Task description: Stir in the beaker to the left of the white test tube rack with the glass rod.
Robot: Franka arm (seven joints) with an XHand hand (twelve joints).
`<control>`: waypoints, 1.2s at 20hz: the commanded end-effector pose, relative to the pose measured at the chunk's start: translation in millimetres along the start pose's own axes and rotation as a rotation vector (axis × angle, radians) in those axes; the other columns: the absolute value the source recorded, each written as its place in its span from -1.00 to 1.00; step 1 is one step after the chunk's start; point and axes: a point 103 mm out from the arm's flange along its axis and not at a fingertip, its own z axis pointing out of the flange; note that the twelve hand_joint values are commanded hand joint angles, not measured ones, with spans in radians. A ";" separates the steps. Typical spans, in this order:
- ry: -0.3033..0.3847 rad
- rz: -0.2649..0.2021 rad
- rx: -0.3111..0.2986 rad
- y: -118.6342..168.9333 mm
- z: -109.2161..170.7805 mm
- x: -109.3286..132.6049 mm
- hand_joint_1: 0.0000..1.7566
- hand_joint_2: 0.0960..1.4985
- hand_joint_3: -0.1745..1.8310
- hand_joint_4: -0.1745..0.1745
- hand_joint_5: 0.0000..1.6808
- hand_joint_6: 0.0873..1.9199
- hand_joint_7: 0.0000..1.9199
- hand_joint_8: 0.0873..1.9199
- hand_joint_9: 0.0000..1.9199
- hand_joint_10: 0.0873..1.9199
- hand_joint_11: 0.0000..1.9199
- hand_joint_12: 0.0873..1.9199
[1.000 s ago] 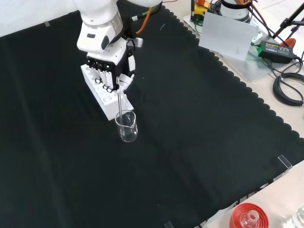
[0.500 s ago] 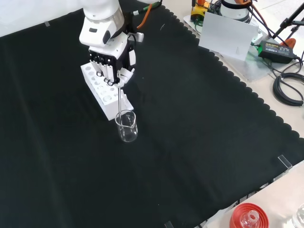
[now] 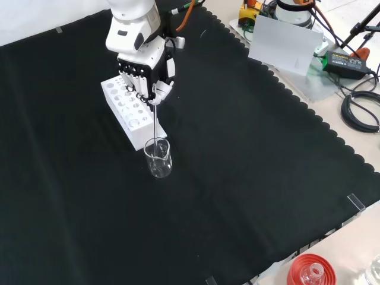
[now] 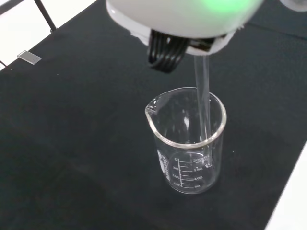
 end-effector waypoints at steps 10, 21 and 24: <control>0.019 -0.028 -0.004 40.6 0.5 -14.0 0.51 -0.30 -0.03 -1.00 0.43 -0.39 0.40 -0.18 0.75 -0.53 0.63 -0.36; 0.003 0.022 0.018 16.8 1.5 -38.8 0.52 -0.30 -0.03 -1.00 0.43 -0.39 0.40 -0.18 0.75 -0.53 0.63 -0.36; 0.002 0.026 0.022 7.9 2.8 -35.0 0.52 -0.30 -0.03 -1.00 0.43 -0.39 0.40 -0.18 0.75 -0.53 0.63 -0.36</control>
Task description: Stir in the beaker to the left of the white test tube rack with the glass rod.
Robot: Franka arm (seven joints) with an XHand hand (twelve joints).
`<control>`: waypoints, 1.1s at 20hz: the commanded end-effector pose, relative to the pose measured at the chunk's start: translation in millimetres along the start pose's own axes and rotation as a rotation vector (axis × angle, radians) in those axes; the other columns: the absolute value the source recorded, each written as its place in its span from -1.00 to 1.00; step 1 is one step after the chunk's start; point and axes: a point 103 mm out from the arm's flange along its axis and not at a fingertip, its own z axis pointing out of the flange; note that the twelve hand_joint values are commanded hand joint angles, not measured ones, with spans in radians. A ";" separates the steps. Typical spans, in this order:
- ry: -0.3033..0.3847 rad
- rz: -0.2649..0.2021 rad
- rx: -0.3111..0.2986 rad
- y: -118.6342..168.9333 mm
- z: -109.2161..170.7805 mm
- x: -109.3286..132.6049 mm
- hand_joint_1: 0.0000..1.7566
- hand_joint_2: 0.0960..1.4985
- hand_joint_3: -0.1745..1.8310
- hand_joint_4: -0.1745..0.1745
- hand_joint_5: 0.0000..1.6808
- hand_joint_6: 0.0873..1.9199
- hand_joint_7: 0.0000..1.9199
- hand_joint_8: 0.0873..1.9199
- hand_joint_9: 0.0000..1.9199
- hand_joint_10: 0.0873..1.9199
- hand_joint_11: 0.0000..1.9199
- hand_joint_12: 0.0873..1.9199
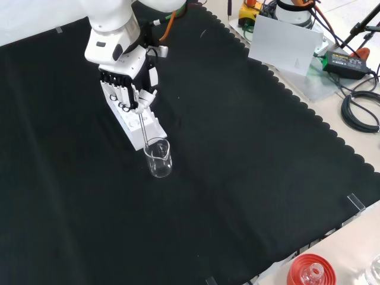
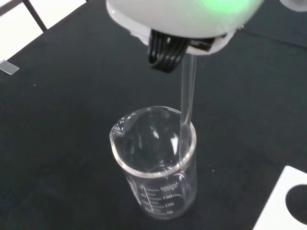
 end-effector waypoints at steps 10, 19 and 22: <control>-0.023 -0.012 0.012 -26.5 -1.9 37.5 0.51 -0.30 -0.03 -1.00 0.43 -0.39 0.40 -0.18 0.75 -0.53 0.62 -0.36; -0.029 -0.057 0.040 -1.2 -1.5 56.7 0.51 -0.30 -0.03 -1.00 0.43 -0.39 0.40 -0.18 0.75 -0.53 0.62 -0.36; -0.019 -0.057 0.038 7.7 -5.1 50.8 0.51 -0.30 -0.03 -1.00 0.43 -0.39 0.40 -0.18 0.75 -0.53 0.63 -0.36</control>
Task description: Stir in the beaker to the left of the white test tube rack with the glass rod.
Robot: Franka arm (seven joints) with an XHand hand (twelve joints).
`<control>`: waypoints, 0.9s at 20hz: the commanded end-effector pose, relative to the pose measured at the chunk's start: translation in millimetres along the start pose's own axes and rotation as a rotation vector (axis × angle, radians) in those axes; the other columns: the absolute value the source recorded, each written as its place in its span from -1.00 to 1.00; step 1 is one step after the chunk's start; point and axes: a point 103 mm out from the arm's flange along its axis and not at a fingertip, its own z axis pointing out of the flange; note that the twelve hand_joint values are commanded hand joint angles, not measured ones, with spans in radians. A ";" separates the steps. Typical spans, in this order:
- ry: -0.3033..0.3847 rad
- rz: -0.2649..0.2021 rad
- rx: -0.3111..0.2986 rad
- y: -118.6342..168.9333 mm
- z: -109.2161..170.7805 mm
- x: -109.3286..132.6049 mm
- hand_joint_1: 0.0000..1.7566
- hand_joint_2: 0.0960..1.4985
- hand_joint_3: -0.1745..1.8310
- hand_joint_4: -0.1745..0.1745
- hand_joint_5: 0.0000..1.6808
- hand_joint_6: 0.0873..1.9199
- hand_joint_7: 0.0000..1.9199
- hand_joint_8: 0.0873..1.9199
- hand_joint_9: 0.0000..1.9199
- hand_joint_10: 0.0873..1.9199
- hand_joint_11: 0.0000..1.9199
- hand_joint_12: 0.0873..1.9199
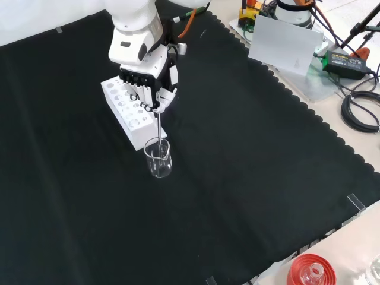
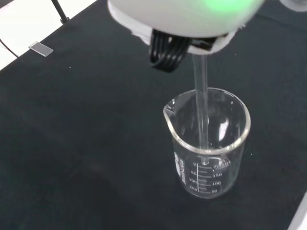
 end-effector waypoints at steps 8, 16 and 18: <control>-0.007 0.008 0.008 18.0 -15.1 -22.2 0.51 -0.30 -0.03 -1.00 0.43 -0.39 0.40 -0.18 0.75 -0.53 0.63 -0.36; -0.010 0.039 0.003 -10.5 -17.7 -22.7 0.51 -0.30 -0.03 -1.00 0.43 -0.39 0.40 -0.18 0.75 -0.53 0.62 -0.36; -0.018 0.037 0.004 -16.1 -19.0 -18.9 0.51 -0.29 -0.03 -1.00 0.43 -0.39 0.40 -0.18 0.75 -0.53 0.62 -0.36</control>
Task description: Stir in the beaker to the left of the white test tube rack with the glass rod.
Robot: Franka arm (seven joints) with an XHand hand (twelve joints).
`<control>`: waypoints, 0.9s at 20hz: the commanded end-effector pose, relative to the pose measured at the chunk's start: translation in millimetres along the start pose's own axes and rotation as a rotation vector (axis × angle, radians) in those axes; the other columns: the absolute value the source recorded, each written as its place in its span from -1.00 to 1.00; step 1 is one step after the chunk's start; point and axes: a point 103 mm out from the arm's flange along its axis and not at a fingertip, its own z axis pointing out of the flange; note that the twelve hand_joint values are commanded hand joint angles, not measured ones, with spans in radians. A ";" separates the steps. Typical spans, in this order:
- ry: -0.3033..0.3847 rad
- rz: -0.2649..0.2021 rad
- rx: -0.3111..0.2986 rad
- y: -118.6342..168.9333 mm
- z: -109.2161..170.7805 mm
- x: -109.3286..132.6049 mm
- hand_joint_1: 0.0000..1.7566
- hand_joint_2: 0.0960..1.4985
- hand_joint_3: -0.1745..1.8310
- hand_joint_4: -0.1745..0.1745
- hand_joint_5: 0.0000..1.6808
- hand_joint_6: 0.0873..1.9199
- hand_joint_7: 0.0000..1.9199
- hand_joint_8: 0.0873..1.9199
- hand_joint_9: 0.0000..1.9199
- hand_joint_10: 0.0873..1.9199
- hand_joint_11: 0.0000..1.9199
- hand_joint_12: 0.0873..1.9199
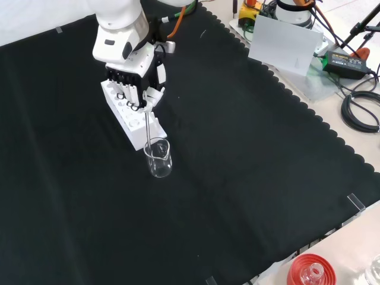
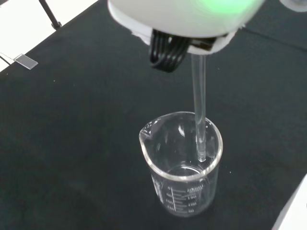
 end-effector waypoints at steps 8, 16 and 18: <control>-0.008 0.018 -0.025 -38.2 -11.2 17.1 0.51 -0.29 -0.03 -1.00 0.43 -0.39 0.40 -0.18 0.75 -0.53 0.62 -0.36; 0.004 0.019 -0.054 -47.8 -18.6 16.5 0.51 -0.29 -0.03 -1.00 0.43 -0.39 0.39 -0.18 0.75 -0.53 0.62 -0.35; -0.002 0.014 -0.051 -47.7 -19.4 17.0 0.51 -0.29 -0.03 -1.00 0.43 -0.39 0.39 -0.18 0.75 -0.53 0.62 -0.35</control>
